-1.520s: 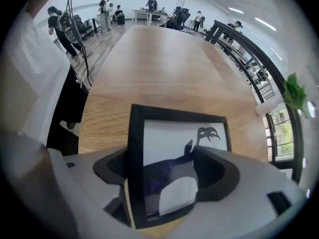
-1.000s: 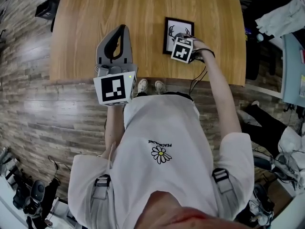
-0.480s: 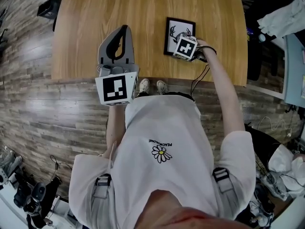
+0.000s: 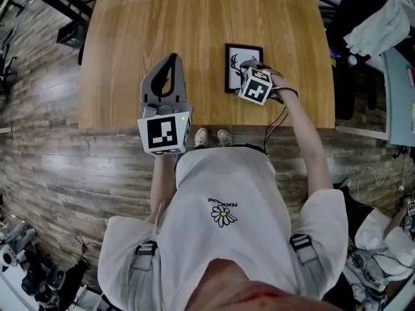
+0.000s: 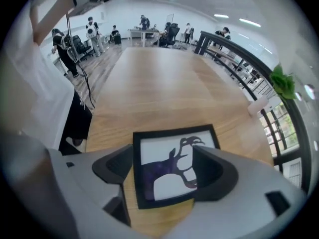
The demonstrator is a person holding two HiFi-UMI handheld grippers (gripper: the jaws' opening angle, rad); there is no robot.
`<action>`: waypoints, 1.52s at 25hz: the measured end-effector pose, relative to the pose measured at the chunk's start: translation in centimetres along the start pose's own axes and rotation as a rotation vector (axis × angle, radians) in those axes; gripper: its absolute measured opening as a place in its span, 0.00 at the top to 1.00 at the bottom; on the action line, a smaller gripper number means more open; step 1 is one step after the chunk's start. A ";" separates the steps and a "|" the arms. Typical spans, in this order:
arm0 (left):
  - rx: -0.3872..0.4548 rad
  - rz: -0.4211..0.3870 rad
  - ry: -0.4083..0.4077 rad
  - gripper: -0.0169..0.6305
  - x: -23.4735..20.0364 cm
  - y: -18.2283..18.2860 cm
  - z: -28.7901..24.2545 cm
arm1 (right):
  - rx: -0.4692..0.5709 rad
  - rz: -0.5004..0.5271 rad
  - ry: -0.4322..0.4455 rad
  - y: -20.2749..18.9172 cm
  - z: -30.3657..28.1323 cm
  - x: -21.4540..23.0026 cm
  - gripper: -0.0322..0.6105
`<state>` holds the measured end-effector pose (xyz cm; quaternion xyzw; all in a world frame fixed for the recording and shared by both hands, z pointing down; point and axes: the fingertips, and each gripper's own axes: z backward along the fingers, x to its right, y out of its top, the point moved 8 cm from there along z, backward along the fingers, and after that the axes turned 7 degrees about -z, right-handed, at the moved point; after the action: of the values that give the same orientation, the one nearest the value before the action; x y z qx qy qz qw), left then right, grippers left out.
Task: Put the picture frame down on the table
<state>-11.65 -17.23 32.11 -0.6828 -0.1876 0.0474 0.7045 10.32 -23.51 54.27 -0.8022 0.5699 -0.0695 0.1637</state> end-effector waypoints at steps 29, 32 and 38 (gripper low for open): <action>0.107 -0.023 -0.040 0.95 2.7 2.8 -0.2 | 1.152 -0.718 -0.731 1.8 22.4 -3.2 0.94; 0.110 -0.018 -0.032 0.95 2.6 2.7 0.0 | 1.143 -0.699 -0.727 1.9 22.2 -3.5 0.94; 0.105 -0.013 -0.014 0.95 2.1 2.7 0.3 | 1.150 -0.678 -0.726 2.2 22.7 -3.7 0.94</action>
<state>-9.29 -16.06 29.90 -0.6433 -0.1942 0.0574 0.7384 13.84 -16.50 32.53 -0.6943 0.0764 -0.1339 0.7030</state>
